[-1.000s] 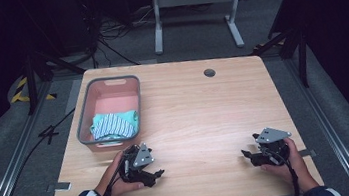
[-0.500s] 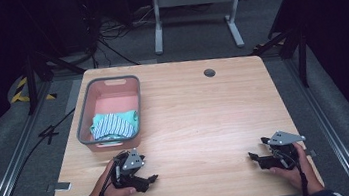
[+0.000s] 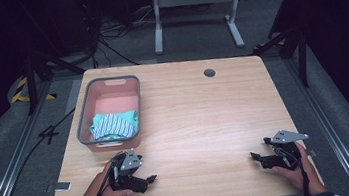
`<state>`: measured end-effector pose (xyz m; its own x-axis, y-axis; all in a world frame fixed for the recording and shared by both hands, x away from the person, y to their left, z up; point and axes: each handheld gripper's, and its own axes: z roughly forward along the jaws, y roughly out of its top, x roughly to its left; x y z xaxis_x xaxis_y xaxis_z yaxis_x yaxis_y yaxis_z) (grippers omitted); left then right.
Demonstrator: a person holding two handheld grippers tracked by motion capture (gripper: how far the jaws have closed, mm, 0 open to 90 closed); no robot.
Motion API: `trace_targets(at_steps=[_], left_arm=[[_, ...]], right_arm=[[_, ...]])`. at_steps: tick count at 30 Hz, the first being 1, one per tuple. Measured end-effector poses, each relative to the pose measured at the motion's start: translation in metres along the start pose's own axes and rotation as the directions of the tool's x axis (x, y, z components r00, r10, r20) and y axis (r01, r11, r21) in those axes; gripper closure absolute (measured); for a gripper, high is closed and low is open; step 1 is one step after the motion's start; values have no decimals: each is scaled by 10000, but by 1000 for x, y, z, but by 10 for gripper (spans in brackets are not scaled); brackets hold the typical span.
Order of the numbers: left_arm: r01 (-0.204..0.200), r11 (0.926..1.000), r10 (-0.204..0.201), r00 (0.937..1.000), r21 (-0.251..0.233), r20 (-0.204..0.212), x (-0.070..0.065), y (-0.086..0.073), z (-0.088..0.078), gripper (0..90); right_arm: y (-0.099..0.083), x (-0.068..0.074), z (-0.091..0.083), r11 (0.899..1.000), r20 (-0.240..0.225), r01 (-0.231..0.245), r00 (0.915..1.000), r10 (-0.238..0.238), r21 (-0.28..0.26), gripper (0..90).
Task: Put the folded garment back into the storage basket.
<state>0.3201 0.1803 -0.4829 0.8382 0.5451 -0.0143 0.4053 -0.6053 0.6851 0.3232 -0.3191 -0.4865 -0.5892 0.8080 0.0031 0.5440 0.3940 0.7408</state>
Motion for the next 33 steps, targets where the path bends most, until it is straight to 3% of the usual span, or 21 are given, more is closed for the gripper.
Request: trace_targets(at_steps=[11,15,33], left_arm=[[45,10000,-45,10000,33,22,1,1,2,112],[49,10000,-49,10000,16,36,1,1,2,110],[68,10000,-68,10000,12,17,0,1,2,108]], right_arm=[[0,0,0,10000,46,-26,10000,26,9,190],[0,-1,0,9997,199,-243,9995,242,45,177],[0,-1,0,9998,150,-215,9997,215,44,175]])
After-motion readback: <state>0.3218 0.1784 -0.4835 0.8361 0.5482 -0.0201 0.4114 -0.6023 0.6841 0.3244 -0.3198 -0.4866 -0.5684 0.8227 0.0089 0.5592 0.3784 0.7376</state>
